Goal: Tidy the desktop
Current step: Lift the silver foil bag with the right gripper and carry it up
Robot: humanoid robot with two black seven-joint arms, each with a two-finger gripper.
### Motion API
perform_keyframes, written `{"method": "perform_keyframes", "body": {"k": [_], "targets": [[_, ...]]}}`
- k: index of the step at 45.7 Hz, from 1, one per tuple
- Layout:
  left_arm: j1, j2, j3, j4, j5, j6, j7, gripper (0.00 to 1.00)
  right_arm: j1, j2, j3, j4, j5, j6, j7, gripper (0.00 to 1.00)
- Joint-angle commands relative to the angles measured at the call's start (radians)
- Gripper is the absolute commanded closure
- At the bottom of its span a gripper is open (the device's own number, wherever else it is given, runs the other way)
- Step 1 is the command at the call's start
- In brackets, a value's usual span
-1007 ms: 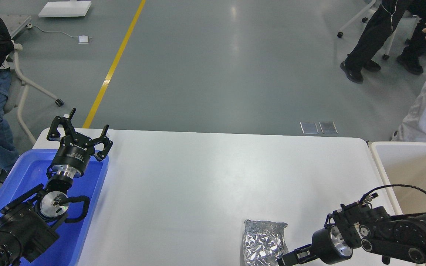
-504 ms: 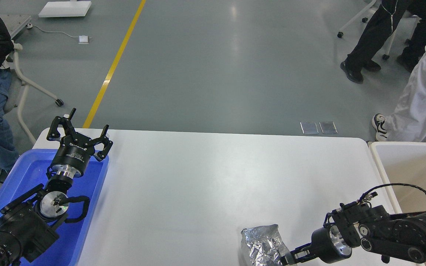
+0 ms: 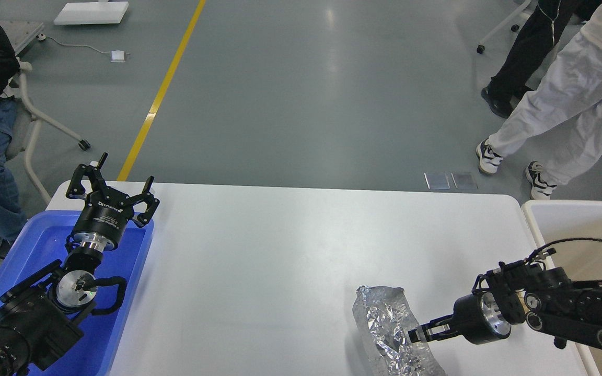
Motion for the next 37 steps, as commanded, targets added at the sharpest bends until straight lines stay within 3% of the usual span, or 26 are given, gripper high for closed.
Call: {"method": "perform_keyframes", "body": {"k": [1,13,37], "targets": [[0.0,0.0,0.0,0.0,0.0,0.0,0.0,0.0,0.101,-0.145,0.086,0.104,0.046,0.036,0.024,1.0],[0.0,0.0,0.0,0.0,0.0,0.0,0.0,0.0,0.262,-0.29,0.168,0.162,0.192,0.191,0.022,1.0],[0.0,0.0,0.0,0.0,0.0,0.0,0.0,0.0,0.529,-0.425,0.23,0.149,0.385,0.391,0.015,1.0]]}}
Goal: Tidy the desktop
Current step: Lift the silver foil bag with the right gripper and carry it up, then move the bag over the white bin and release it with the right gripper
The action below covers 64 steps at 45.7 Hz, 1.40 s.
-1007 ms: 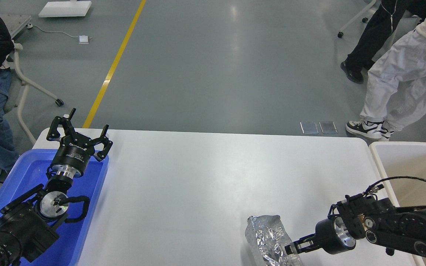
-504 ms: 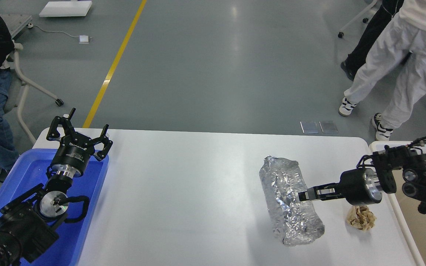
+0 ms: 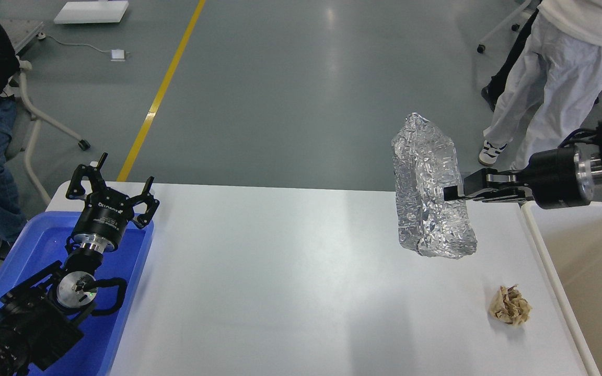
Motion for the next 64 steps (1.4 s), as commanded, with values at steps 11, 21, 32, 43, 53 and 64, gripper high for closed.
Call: {"method": "perform_keyframes", "body": {"k": [11,21,32,43,53,64], "targets": [[0.0,0.0,0.0,0.0,0.0,0.0,0.0,0.0,0.16,-0.084,0.02,-0.079,0.121,0.087,-0.002,1.0],[0.0,0.0,0.0,0.0,0.0,0.0,0.0,0.0,0.146,-0.076,0.004,-0.348,0.122,0.089,-0.003,1.0],[0.0,0.0,0.0,0.0,0.0,0.0,0.0,0.0,0.025,-0.003,-0.001,-0.762,0.135,0.081,-0.006,1.0],[0.0,0.0,0.0,0.0,0.0,0.0,0.0,0.0,-0.174,0.203,-0.003,-1.334,0.158,0.064,-0.029,1.0],[0.0,0.0,0.0,0.0,0.0,0.0,0.0,0.0,-0.331,0.281,0.002,-1.488,0.161,-0.074,-0.124,1.0],[0.0,0.0,0.0,0.0,0.0,0.0,0.0,0.0,-0.455,0.303,0.002,-1.488,0.305,-0.198,-0.305,1.0]]}}
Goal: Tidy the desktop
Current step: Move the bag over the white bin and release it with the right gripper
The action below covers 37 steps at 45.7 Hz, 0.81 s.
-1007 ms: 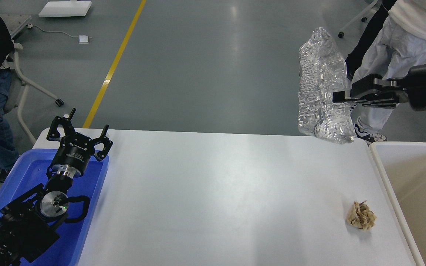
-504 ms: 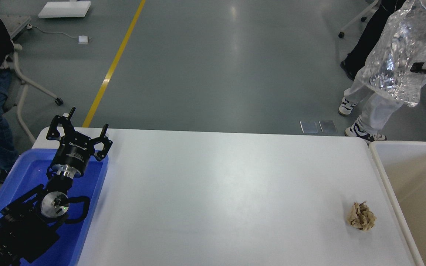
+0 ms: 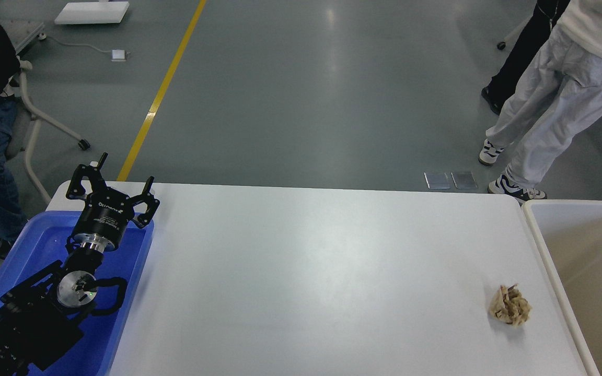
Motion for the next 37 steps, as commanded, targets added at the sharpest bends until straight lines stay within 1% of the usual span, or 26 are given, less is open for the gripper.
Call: {"method": "perform_keyframes", "body": {"k": [1,6,12,21,28,37], "targets": [[0.0,0.0,0.0,0.0,0.0,0.0,0.0,0.0,-0.14,0.057,0.0,-0.083,0.12,-0.122,-0.154,1.0],[0.001,0.0,0.0,0.0,0.0,0.002,0.0,0.0,-0.177,0.077,0.005,-0.083,0.152,-0.179,-0.179,1.0],[0.0,0.0,0.0,0.0,0.0,0.0,0.0,0.0,-0.243,0.126,0.005,-0.081,0.196,-0.245,-0.182,1.0],[0.001,0.0,0.0,0.0,0.0,0.002,0.0,0.0,-0.338,0.223,0.009,-0.08,0.235,-0.305,-0.186,1.0],[0.001,0.0,0.0,0.0,0.0,0.0,0.0,0.0,-0.366,0.255,0.009,-0.08,0.264,-0.32,-0.186,1.0],[0.001,0.0,0.0,0.0,0.0,0.0,0.0,0.0,-0.372,0.258,0.009,-0.076,0.268,-0.32,-0.186,1.0]]}}
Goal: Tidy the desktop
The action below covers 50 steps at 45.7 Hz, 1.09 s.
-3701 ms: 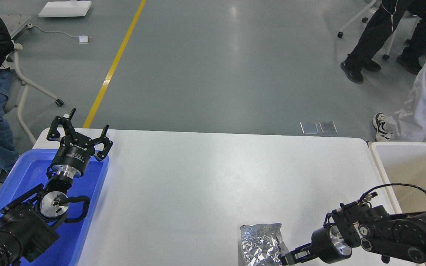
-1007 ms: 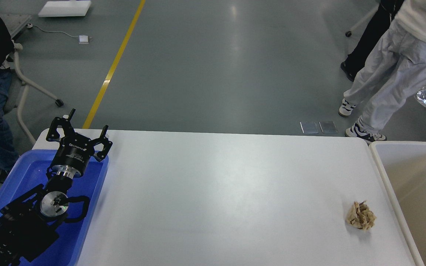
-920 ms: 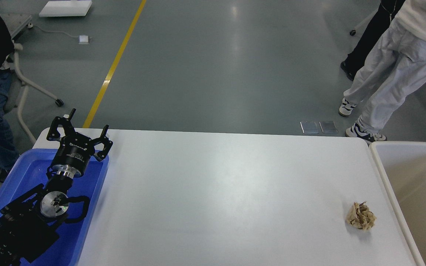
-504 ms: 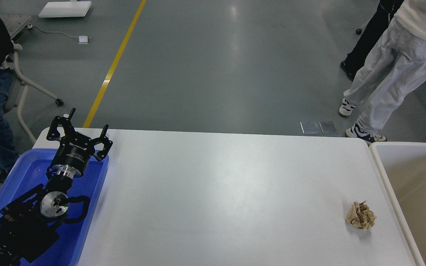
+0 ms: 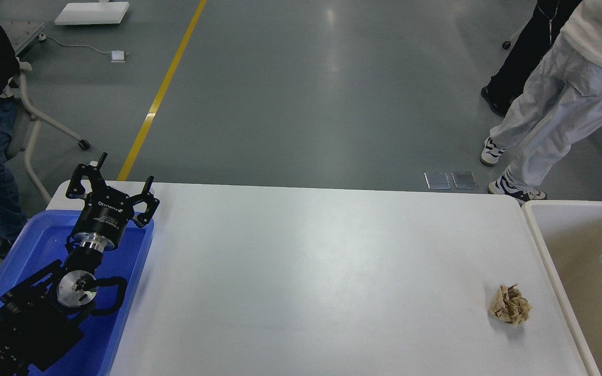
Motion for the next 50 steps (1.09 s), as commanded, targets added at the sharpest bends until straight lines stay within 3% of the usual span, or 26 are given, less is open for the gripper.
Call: {"method": "perform_keyframes", "body": {"k": [1,14,15,20,22,23,35,40,45,50], "targets": [[0.001,0.0,0.0,0.0,0.0,0.0,0.0,0.0,-0.03,0.028,0.001,0.001,0.025,-0.02,-0.005,1.0],[0.001,0.0,0.0,0.0,0.0,0.0,0.0,0.0,-0.028,0.036,0.002,0.003,0.026,-0.029,-0.005,1.0],[-0.001,0.0,0.0,0.0,0.0,0.0,0.0,0.0,-0.028,0.036,0.002,0.003,0.026,-0.037,-0.004,0.94],[0.001,0.0,0.0,0.0,0.0,0.001,0.0,0.0,-0.027,0.034,0.005,0.007,0.026,-0.081,-0.002,0.23],[-0.001,0.0,0.0,0.0,0.0,0.001,0.0,0.0,-0.024,0.034,0.005,0.009,0.026,-0.093,-0.002,0.05],[-0.001,0.0,0.0,0.0,0.0,0.0,0.0,0.0,-0.022,0.034,0.007,0.009,0.026,-0.093,-0.002,0.02],[-0.001,0.0,0.0,0.0,0.0,0.0,0.0,0.0,0.058,0.011,0.007,0.058,0.035,-0.077,-0.002,0.01],[0.001,0.0,0.0,0.0,0.0,0.001,0.0,0.0,0.139,-0.076,0.033,0.111,0.051,-0.084,0.007,0.01],[0.001,0.0,0.0,0.0,0.0,0.0,0.0,0.0,0.252,-0.169,0.158,0.261,0.115,-0.089,0.021,0.01],[0.001,0.0,0.0,0.0,0.0,0.0,0.0,0.0,0.311,-0.255,0.416,0.462,0.17,-0.086,0.052,0.0]]}}
